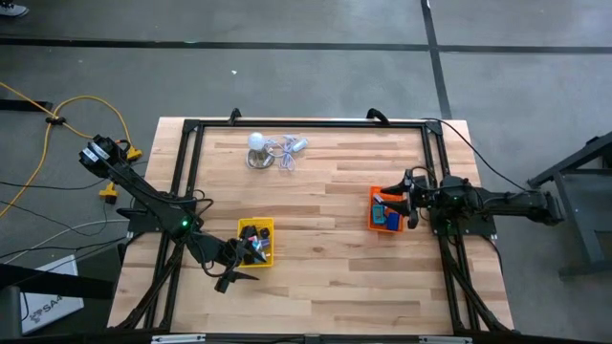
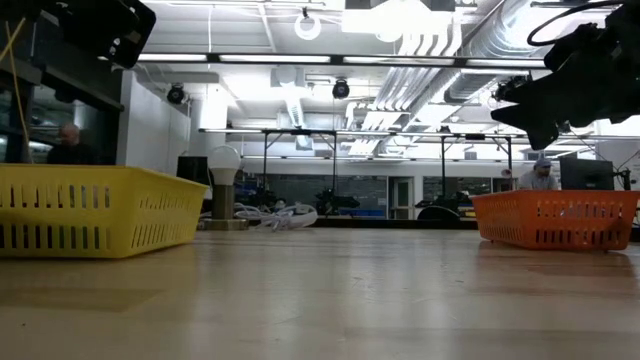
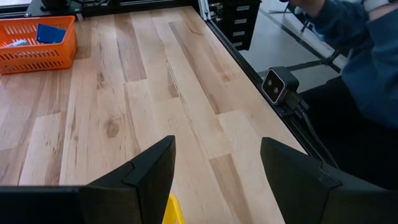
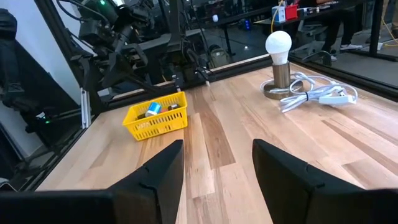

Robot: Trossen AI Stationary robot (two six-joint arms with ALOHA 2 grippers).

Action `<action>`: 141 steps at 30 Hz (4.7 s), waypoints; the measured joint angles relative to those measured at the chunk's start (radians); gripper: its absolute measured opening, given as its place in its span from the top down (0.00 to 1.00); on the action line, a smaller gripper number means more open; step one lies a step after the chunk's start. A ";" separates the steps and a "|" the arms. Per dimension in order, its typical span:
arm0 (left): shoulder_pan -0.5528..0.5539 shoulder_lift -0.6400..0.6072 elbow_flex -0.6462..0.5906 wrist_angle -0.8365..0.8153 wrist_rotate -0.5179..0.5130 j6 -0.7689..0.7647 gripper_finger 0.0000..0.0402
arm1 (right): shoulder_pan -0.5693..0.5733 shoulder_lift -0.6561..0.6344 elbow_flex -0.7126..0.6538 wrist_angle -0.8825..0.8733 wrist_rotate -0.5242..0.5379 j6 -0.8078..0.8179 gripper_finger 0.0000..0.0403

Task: Pick & Place Office items
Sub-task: Return to Home Position

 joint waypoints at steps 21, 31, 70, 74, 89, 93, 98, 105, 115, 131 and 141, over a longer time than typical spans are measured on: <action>0.000 0.000 0.000 0.000 0.000 0.000 0.43 | 0.000 0.000 -0.001 0.000 0.001 0.007 0.56; 0.000 0.000 0.000 0.000 0.000 0.000 0.43 | 0.000 0.000 -0.001 0.000 0.001 0.007 0.56; 0.596 -0.331 -0.187 0.038 0.246 0.114 0.43 | 0.000 0.000 -0.001 0.002 0.002 0.007 0.56; 0.652 -0.448 -0.282 0.081 0.248 0.114 0.43 | 0.000 0.000 -0.001 0.003 0.002 0.007 0.56; 0.744 -0.776 -0.429 -0.001 0.248 0.106 0.43 | 0.000 0.000 -0.001 0.004 0.002 0.007 0.56; 0.749 -0.855 -0.429 -0.090 0.248 0.105 0.43 | 0.000 0.000 -0.001 0.004 0.002 0.007 0.56; 0.749 -0.941 -0.433 -0.179 0.247 0.084 0.43 | 0.000 0.000 -0.001 0.004 0.002 0.007 0.56; 0.749 -1.043 -0.507 -0.177 0.245 0.077 0.43 | 0.000 0.000 -0.001 0.004 0.002 0.007 0.56; 0.749 -1.110 -0.552 -0.187 0.230 0.061 0.43 | 0.000 0.000 -0.001 0.005 0.002 0.007 0.56; 0.749 -1.100 -0.555 -0.208 0.239 0.032 0.43 | 0.000 0.000 -0.001 0.006 0.001 0.007 0.56; 0.749 -1.100 -0.556 -0.209 0.240 0.033 0.43 | 0.000 0.000 -0.001 0.006 0.001 0.007 0.56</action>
